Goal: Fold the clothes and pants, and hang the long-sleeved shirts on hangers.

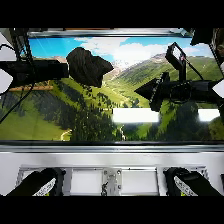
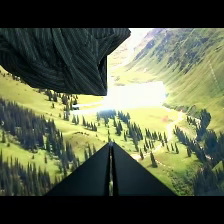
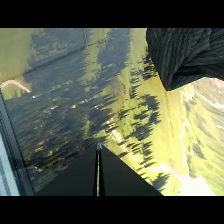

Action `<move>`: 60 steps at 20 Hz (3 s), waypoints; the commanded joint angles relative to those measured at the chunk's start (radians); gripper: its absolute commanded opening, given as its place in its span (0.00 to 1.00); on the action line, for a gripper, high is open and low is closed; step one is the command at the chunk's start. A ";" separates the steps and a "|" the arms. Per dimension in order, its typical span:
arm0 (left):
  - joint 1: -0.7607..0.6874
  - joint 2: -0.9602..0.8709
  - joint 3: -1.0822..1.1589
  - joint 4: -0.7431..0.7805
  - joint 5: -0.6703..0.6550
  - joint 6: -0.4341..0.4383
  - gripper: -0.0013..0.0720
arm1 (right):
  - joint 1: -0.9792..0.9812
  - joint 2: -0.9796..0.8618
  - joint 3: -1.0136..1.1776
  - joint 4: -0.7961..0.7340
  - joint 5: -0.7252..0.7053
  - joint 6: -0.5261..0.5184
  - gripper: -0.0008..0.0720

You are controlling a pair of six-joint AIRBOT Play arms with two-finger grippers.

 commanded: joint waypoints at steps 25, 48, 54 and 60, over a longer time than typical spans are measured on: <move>0.088 -0.705 0.118 -0.053 0.441 -0.060 0.99 | 0.001 0.000 0.000 0.000 0.000 0.000 0.03; 0.046 -0.294 0.394 0.018 0.247 0.057 0.03 | 0.001 0.000 0.000 0.000 0.000 0.000 0.03; -0.084 0.142 0.127 0.018 0.232 0.047 0.03 | 0.001 0.000 -0.001 0.127 0.017 0.020 0.03; -0.240 0.247 -0.010 0.017 0.237 -0.061 0.03 | -0.064 0.014 -0.001 0.104 0.048 0.099 0.03</move>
